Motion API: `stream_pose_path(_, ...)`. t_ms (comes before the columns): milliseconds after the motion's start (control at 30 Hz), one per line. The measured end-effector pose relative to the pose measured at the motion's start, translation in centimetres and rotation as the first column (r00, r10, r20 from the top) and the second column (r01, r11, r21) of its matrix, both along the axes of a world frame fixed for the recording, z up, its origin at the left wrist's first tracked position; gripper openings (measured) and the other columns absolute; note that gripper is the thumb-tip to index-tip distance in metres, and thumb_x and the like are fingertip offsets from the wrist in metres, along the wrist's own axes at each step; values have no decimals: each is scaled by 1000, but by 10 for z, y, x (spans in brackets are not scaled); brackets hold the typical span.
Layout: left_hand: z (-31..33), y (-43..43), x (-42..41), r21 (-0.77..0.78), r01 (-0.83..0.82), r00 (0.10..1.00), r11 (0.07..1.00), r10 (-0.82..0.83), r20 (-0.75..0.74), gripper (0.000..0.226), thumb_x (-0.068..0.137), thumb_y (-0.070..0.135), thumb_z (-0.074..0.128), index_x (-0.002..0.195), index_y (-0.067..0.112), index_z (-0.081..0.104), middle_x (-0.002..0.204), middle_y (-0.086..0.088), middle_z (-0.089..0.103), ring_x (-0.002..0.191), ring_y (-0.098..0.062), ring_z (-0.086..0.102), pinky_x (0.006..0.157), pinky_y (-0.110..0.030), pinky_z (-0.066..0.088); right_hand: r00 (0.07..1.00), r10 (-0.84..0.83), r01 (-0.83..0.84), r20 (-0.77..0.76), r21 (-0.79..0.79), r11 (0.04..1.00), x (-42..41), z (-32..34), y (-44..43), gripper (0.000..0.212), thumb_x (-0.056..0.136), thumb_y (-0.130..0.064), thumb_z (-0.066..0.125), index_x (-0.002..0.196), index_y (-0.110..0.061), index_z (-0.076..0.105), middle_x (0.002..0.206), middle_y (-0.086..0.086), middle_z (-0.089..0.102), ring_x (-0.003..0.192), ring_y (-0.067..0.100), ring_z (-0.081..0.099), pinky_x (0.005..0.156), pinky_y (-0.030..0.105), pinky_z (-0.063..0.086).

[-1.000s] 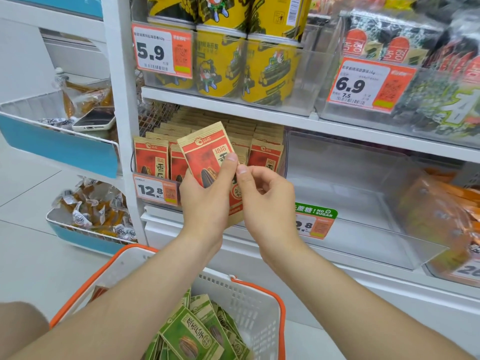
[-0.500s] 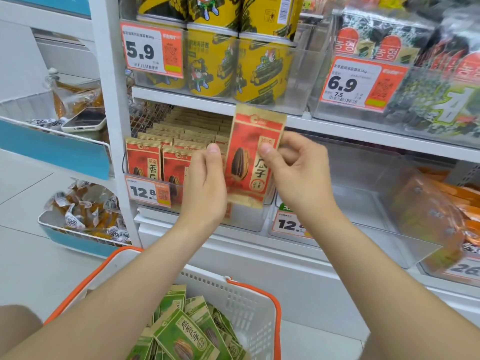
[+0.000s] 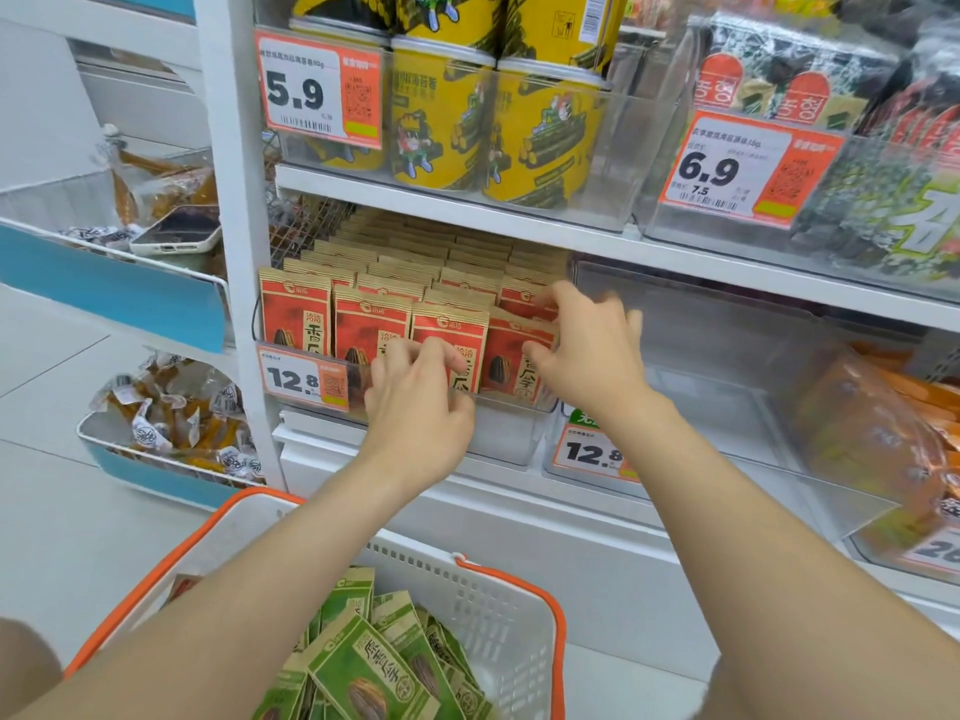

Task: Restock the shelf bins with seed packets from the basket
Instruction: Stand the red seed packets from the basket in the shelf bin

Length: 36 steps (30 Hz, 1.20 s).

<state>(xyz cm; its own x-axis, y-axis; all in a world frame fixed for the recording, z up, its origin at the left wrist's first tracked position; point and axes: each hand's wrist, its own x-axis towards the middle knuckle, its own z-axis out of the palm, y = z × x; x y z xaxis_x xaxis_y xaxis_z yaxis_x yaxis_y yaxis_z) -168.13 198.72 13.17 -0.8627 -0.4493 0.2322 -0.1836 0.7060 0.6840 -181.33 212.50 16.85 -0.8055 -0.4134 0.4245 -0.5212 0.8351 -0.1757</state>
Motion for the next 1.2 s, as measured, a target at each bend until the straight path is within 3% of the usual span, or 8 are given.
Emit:
stream_pose_path(167, -5, -4, -1, -71, 13, 999, 997, -15, -33, 27, 95, 14, 58, 116, 30, 55, 124, 4, 40, 118, -23, 34, 97, -37, 31, 977, -121, 152, -178, 170, 974, 1, 8, -14, 24, 88, -23, 73, 110, -20, 65, 102, 9, 73, 114, 37, 56, 96, 47, 37)
stream_pose_path(333, -13, -13, 6, -351, 16, 981, 936, -82, -174, 17, 88, 15, 59, 100, 23, 50, 105, 2, 45, 97, -22, 38, 81, -39, 37, 942, -192, 261, -277, 241, 935, 8, 5, -32, 66, 75, -8, 77, 137, -13, 52, 127, 18, 61, 121, 41, 55, 96, 46, 42)
stream_pose_path(533, -29, -39, 26, -555, 94, 993, 826, -114, -2, 16, 96, 32, 54, 90, 21, 44, 61, 7, 51, 53, -25, 50, 51, -32, 33, 927, -37, 141, -373, 256, 956, 25, -1, -36, 28, 69, -1, 72, 94, -12, 65, 102, 14, 58, 95, 37, 54, 74, 41, 34)
stream_pose_path(700, -55, -75, 47, -538, 216, 896, 815, 53, 441, 21, 104, 35, 44, 93, 18, 51, 76, 1, 48, 70, -29, 56, 62, -35, 47, 850, 156, -111, -503, 119, 987, 64, -5, -48, 12, 75, -20, 58, 82, -10, 57, 85, 13, 56, 82, 34, 52, 70, 44, 35)
stream_pose_path(833, -84, -103, 68, -499, 321, 727, 805, 128, 675, 22, 106, 32, 43, 115, 18, 57, 108, -6, 60, 107, -33, 66, 86, -41, 53, 902, -4, 65, -431, 126, 990, 77, -8, -52, 30, 77, -25, 63, 100, -10, 51, 96, 14, 57, 87, 36, 55, 72, 44, 37)
stream_pose_path(967, -117, -119, 86, -455, 463, 592, 761, 117, 797, 33, 104, 20, 46, 135, 24, 55, 136, -2, 62, 124, -25, 62, 97, -36, 51, 907, -46, 90, -419, 87, 992, 72, -15, -53, 43, 78, -7, 56, 121, -7, 51, 106, 18, 54, 86, 39, 53, 69, 44, 37)
stream_pose_path(1067, -150, -122, 96, -355, 589, 497, 726, 21, 868, 46, 101, 7, 53, 144, 24, 51, 144, -1, 58, 128, -24, 60, 106, -39, 51, 870, 64, -23, -489, 89, 996, 81, -17, -61, 42, 75, -1, 51, 116, -8, 52, 107, 19, 51, 87, 36, 48, 68, 44, 36)
stream_pose_path(1200, -167, -115, 99, -182, 668, 366, 722, -105, 925, 81, 94, -9, 55, 163, 25, 29, 171, 0, 20, 146, -33, 44, 113, -47, 46, 863, 320, -252, -390, 217, 943, 108, -32, -81, 30, 73, -3, 50, 102, -9, 50, 102, 15, 47, 88, 32, 42, 67, 44, 35)
